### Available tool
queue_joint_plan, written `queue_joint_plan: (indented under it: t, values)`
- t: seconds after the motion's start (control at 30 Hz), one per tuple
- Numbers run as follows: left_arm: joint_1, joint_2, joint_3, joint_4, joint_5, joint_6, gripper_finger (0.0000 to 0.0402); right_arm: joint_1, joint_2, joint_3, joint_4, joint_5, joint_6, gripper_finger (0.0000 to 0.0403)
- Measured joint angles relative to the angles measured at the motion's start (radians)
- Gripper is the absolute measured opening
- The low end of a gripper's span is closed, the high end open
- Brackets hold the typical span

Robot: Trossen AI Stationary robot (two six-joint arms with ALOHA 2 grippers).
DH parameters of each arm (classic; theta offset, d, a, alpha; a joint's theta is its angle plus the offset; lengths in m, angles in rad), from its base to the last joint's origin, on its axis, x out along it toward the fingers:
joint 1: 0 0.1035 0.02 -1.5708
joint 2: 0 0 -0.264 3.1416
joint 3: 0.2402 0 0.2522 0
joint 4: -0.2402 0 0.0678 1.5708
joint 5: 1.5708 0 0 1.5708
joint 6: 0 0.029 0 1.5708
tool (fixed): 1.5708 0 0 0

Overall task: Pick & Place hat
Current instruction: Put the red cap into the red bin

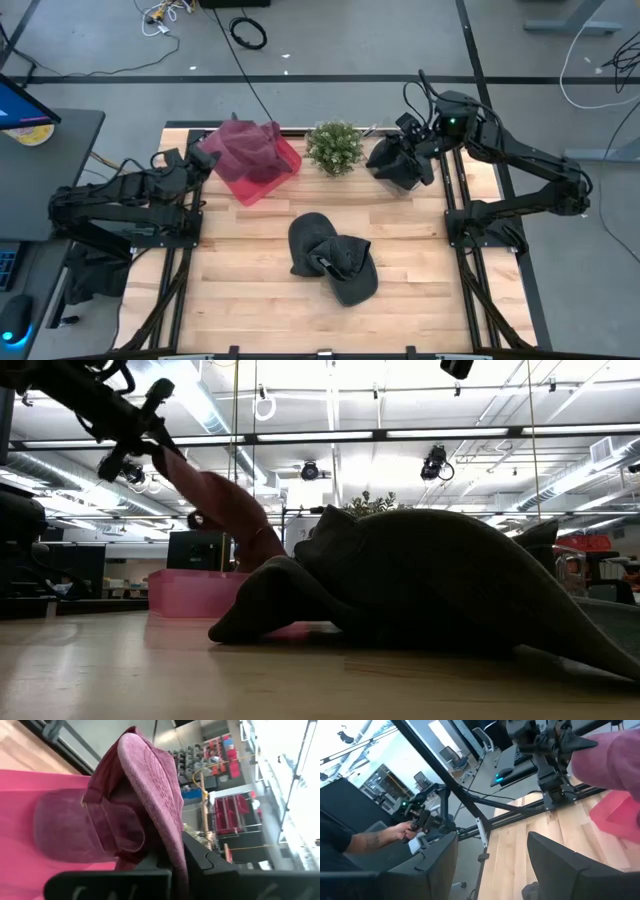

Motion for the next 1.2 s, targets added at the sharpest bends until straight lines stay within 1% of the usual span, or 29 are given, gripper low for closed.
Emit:
queue_joint_plan:
  t: [0.17, 0.33, 0.47, 0.63, 0.7, 0.8, 0.87, 1.03, 1.2]
  values:
    - [0.002, 0.001, -0.064, 0.075, 0.01, -0.01, 0.0011, 0.0, 0.023, 0.0, -0.002, 0.002, 0.012, 0.0243]
    - [0.002, -0.001, -0.162, 0.226, 0.002, -0.013, 0.0011, 0.014, 0.05, 0.0, 0.0, 0.002, 0.025, 0.0242]
    - [0.002, 0.0, -0.277, 0.395, -0.01, -0.03, 0.0011, 0.034, 0.066, 0.0, 0.0, 0.001, 0.03, 0.0242]
    - [0.004, 0.0, -0.436, 0.649, -0.069, -0.038, 0.0011, 0.052, 0.075, 0.0, 0.01, 0.001, 0.036, 0.0242]
    - [0.005, 0.0, -0.485, 0.714, -0.091, -0.017, 0.0011, 0.057, 0.075, 0.0, 0.019, 0.001, 0.041, 0.0242]
    - [0.013, 0.0, -0.526, 0.728, -0.097, -0.007, 0.0011, 0.062, 0.075, 0.0, 0.026, 0.001, 0.041, 0.0242]
    - [0.019, 0.0, -0.538, 0.726, -0.083, 0.032, 0.0011, 0.064, 0.075, 0.0, 0.031, 0.001, 0.049, 0.0242]
    - [0.047, 0.001, -0.544, 0.721, -0.002, 0.175, 0.0011, 0.064, 0.075, 0.0, 0.032, 0.001, 0.056, 0.0242]
    - [0.078, 0.001, -0.544, 0.704, 0.087, 0.242, 0.0014, 0.064, 0.075, 0.0, 0.032, 0.001, 0.056, 0.0242]
